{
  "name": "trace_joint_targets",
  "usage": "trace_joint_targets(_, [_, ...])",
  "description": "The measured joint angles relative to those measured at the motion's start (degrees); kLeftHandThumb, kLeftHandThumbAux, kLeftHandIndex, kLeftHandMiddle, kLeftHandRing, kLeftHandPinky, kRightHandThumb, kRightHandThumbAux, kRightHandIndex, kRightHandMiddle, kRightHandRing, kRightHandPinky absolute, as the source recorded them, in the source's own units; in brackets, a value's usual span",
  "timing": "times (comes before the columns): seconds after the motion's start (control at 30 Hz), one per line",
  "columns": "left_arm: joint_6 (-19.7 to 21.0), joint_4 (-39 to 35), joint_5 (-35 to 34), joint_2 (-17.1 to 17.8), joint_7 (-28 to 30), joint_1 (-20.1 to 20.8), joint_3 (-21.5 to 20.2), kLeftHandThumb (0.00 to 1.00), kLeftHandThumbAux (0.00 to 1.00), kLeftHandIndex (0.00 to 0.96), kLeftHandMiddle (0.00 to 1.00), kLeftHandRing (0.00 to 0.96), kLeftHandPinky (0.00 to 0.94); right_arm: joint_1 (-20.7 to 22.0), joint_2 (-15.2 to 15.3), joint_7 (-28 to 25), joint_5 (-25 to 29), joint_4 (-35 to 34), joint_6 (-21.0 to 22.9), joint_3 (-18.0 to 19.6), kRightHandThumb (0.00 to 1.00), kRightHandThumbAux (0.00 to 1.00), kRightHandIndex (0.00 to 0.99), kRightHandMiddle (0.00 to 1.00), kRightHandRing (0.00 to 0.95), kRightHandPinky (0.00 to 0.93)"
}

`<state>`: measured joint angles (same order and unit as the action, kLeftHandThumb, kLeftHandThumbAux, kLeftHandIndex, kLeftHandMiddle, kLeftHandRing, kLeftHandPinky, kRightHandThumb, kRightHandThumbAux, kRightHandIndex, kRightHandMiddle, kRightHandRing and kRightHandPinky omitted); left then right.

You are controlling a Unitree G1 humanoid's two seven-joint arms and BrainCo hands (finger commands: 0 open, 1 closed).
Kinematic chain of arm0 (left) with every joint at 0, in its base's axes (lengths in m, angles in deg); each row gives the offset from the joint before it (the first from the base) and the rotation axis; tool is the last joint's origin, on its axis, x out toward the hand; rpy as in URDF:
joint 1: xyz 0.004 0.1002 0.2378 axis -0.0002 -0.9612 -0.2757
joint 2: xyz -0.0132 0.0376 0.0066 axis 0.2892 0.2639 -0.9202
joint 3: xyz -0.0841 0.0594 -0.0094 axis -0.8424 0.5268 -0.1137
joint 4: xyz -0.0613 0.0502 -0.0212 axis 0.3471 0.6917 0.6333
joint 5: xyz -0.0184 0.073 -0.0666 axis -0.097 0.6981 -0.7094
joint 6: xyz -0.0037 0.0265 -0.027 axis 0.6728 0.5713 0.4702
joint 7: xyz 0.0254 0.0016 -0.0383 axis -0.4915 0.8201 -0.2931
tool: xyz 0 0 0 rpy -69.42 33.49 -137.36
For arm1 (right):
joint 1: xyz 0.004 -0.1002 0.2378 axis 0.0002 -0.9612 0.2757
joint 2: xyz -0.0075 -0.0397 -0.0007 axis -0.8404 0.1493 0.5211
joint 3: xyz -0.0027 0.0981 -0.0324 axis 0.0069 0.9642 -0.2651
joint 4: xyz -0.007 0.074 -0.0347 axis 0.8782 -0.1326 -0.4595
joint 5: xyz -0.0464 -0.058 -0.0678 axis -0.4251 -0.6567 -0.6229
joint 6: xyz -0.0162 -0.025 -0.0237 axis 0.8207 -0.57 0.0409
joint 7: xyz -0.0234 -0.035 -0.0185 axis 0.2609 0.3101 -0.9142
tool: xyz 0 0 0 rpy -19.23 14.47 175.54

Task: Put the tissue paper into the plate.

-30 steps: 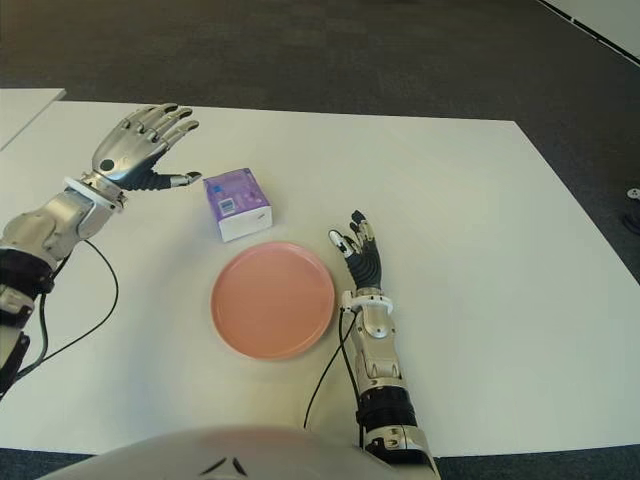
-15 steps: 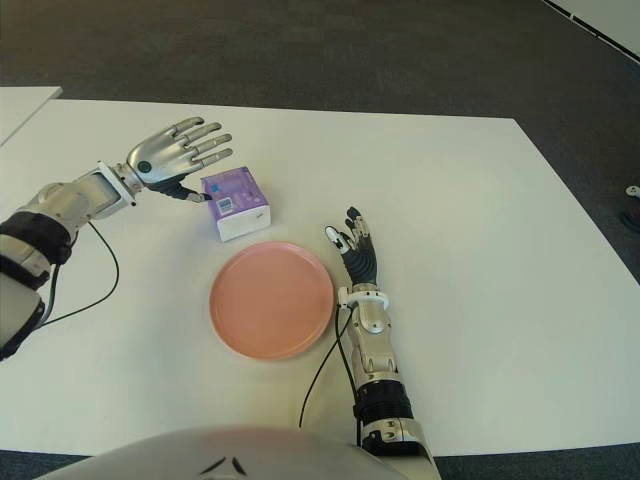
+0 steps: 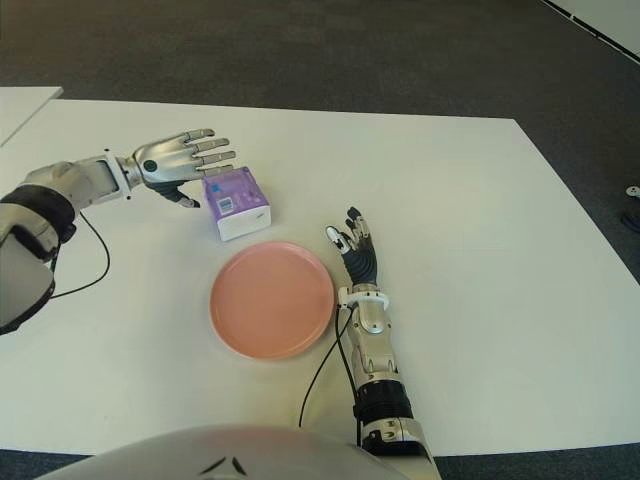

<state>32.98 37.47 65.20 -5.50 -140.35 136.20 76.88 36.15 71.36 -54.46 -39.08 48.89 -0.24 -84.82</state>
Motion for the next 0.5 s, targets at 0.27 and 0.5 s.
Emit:
trace_joint_targets(0.27, [0.2,2.1,0.4,-0.4,-1.7,2.8,3.8,0.300,0.293,0.000,0.000,0.000,0.000,0.1,0.0,-0.3,0.1,0.5,-0.7,0.0,0.510,0.505,0.000,0.000,0.000,0.022])
trace_joint_targets(0.5, [-1.1,2.4,0.7,-0.9,-2.4,4.9,7.1,0.350,0.299,0.000,0.000,0.000,0.000,0.2,0.0,-1.4,0.8,0.7,-0.9,0.3,0.518,0.512,0.004,0.000,0.000,0.029])
